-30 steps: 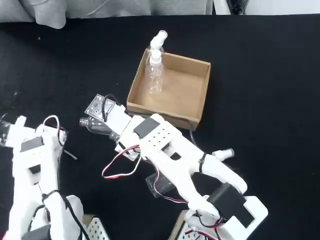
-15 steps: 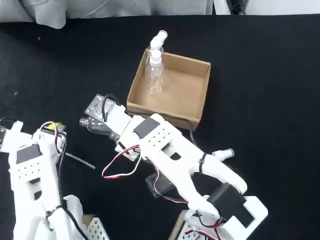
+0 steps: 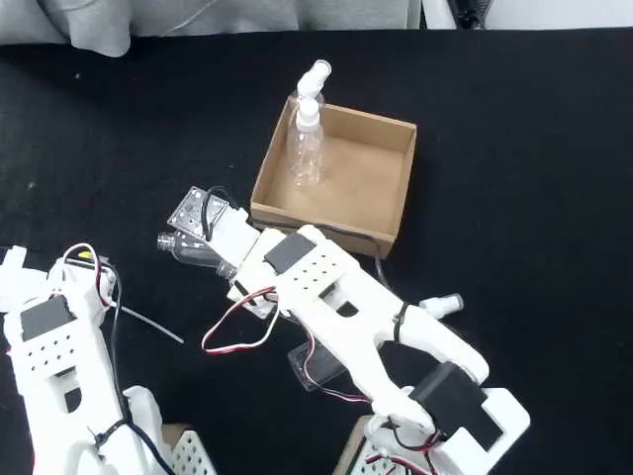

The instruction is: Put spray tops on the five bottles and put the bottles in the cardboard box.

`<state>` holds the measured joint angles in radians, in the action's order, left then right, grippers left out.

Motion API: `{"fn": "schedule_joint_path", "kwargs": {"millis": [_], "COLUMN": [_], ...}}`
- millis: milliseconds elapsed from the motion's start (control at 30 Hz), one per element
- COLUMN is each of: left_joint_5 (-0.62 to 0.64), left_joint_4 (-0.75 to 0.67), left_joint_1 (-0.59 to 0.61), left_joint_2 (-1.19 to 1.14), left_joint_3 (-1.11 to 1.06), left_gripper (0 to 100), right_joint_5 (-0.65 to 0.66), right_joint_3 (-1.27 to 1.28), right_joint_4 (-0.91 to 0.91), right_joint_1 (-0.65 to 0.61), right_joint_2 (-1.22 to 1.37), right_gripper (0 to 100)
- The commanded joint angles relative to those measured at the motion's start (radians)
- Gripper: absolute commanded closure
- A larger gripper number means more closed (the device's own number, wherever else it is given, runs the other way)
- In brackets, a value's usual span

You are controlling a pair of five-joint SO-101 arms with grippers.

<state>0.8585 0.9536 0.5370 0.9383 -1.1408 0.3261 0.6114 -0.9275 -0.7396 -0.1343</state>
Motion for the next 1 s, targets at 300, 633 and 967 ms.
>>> {"fn": "schedule_joint_path", "kwargs": {"millis": [300, 633, 967], "left_joint_5": [-0.046, -0.054, -0.051], "left_joint_4": [0.011, 0.002, 0.002], "left_joint_1": [0.088, 0.088, 0.093], "left_joint_2": [-0.278, -0.473, -0.709], "left_joint_3": [0.193, 0.278, 0.403], "left_gripper": [82, 82, 82], "right_joint_5": [-0.002, -0.002, -0.002], "right_joint_3": [-0.065, -0.065, -0.065], "right_joint_4": [-0.009, -0.009, -0.009], "right_joint_1": [-0.018, -0.018, -0.018], "right_joint_2": [-0.007, -0.007, -0.007], "right_gripper": [94.5, 94.5, 94.5]}}
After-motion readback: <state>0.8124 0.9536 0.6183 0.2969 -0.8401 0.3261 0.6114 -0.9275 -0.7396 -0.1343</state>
